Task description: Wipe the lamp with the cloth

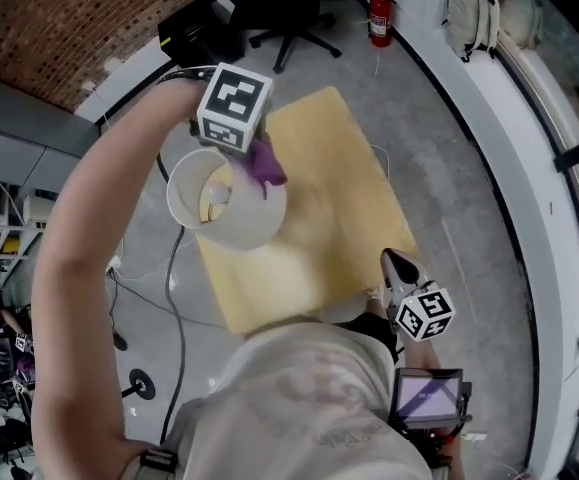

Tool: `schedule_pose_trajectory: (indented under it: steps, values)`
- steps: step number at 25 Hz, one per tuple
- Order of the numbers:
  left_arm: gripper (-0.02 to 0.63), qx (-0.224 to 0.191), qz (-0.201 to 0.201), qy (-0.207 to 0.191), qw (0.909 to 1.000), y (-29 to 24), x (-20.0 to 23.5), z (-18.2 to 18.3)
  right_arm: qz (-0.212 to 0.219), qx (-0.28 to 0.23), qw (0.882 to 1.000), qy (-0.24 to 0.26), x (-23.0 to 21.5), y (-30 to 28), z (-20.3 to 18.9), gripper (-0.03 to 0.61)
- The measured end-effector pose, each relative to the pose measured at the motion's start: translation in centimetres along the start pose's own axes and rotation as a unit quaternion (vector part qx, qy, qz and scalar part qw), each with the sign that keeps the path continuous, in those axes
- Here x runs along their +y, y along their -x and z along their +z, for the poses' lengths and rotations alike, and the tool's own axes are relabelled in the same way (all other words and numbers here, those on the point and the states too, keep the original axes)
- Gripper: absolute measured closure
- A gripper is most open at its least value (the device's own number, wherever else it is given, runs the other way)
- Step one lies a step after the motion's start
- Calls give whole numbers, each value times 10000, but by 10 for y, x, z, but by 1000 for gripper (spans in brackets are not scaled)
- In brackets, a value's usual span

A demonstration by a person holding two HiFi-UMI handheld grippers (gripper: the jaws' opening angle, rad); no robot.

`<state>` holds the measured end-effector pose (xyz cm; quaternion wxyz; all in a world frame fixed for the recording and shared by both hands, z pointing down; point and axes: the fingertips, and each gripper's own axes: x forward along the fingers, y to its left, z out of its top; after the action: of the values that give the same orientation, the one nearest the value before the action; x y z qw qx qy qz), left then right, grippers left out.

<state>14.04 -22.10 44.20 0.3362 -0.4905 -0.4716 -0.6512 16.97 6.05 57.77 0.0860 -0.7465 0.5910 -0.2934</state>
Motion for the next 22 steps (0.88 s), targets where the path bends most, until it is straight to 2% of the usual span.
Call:
schedule_pose_trajectory:
  steps: [5,11,14,17,22]
  values:
    - [528,286,-270,114,9992,-38,6,4,174,34,9998,36,-16,0,11,565]
    - [527,387,-113,138,9991,-68,18,16,350,143,9993,-63,-22,1,8,565]
    - [526,399,134,191,9989,-60,24,23,468,196,9987,-36,-28,5,7,565]
    - [526,253,547,304,9977,-28,21,24,599,229,9979,78,-29,2,12,565]
    - [526,157,1128,199,9933,21,-14,24,880,218,9954,303,-24,-9,30,565]
